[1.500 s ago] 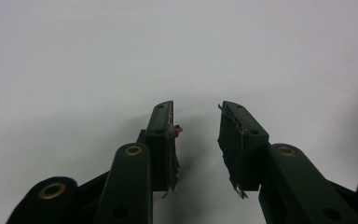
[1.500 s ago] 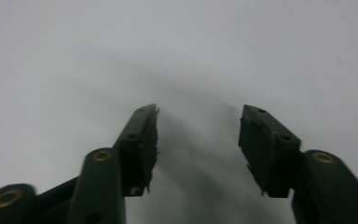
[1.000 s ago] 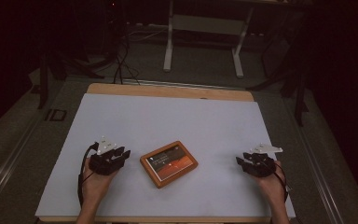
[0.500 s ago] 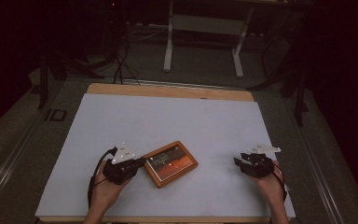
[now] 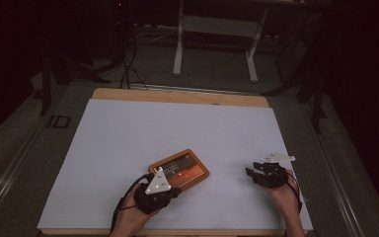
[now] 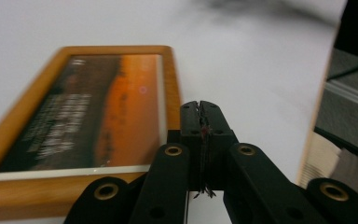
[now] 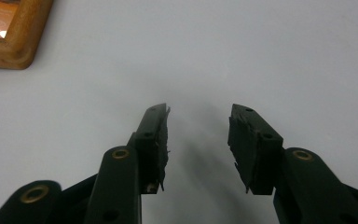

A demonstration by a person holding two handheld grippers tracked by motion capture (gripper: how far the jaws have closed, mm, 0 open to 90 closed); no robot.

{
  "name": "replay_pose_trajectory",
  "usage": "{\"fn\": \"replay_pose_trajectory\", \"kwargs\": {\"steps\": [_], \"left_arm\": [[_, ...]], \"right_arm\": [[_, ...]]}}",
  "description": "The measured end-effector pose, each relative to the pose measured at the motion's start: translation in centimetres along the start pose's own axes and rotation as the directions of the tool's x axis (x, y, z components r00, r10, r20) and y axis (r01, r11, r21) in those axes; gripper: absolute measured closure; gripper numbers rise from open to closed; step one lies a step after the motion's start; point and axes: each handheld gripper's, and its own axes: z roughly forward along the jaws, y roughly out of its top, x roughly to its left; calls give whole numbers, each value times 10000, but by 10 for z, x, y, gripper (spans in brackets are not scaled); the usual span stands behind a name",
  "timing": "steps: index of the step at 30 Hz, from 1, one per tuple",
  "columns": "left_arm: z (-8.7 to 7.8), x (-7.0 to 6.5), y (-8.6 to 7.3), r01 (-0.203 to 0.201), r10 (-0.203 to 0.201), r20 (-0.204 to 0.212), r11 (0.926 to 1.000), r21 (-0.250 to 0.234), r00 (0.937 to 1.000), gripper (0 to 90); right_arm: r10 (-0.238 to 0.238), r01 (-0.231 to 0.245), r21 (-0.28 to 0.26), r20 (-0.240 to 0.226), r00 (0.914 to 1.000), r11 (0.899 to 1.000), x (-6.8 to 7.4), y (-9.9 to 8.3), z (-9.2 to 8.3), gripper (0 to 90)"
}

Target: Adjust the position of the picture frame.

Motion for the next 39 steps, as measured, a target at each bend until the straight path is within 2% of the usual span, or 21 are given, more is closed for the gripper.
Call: {"fn": "replay_pose_trajectory", "kwargs": {"steps": [2, 5, 8, 11, 14, 17, 19, 24, 26, 29, 32, 34, 35, 37, 39], "left_arm": [[6, -6, -2, -174, 168, 219, 9995, 259, 9996, 890], [13, -11, -6, -317, 299, 295, 9974, 641, 9991, 890], [18, -12, -9, -342, 318, 298, 9958, 844, 9991, 890], [24, -10, -15, -312, 306, 61, 9918, 1243, 9995, 890], [24, -8, -16, -234, 236, 2, 9910, 1314, 9997, 891], [23, -6, -17, -200, 216, -101, 9907, 1349, 9997, 890], [22, -5, -18, -40, 43, -18, 9911, 1332, 10000, 891], [20, -2, -20, 85, -74, -84, 9901, 1399, 9999, 891], [16, 3, -22, 371, -345, -213, 9899, 1368, 9992, 891], [11, 11, -25, 737, -681, -457, 9881, 1351, 9966, 891], [5, 23, -28, 1114, -1005, -886, 9853, 1292, 9910, 891], [2, 28, -29, 1263, -1143, -985, 9839, 1263, 9886, 891], [-2, 36, -32, 1574, -1456, -1082, 9814, 1099, 9834, 891], [-5, 43, -33, 1751, -1626, -1199, 9792, 1029, 9794, 891], [-8, 48, -35, 1912, -1777, -1358, 9770, 943, 9747, 891]], "right_arm": [[-24, 24, 16, -3, 10000, 10000, 0, 0, 1, 564], [-26, 26, 32, -23, 10000, 10000, 1, 0, 2, 562], [-12, 12, 19, -46, 10000, 10000, 2, 0, 2, 558], [-118, 117, -75, -111, 9999, 9999, 6, 2, 1, 555], [-144, 142, -146, -158, 9998, 9998, 7, 5, 1, 556], [-67, 47, -357, -560, 9984, 9994, 13, 11, 6, 552], [-223, 195, -391, -716, 9972, 9990, 18, 17, 11, 547], [-879, 840, -440, -967, 9914, 9955, 35, 36, 29, 545], [-1027, 984, -451, -1061, 9890, 9941, 39, 44, 36, 553], [-1053, 958, -686, -1511, 9829, 9930, 46, 57, 48, 565], [-1241, 1102, -873, -1750, 9767, 9901, 52, 71, 60, 603], [-1175, 1000, -959, -1989, 9729, 9904, 54, 81, 69, 659], [-1144, 950, -1030, -2038, 9723, 9901, 55, 84, 73, 702], [-1094, 871, -1122, -2112, 9713, 9899, 57, 90, 80, 787], [-1077, 888, -1093, -1814, 9775, 9900, 62, 95, 90, 887]]}}
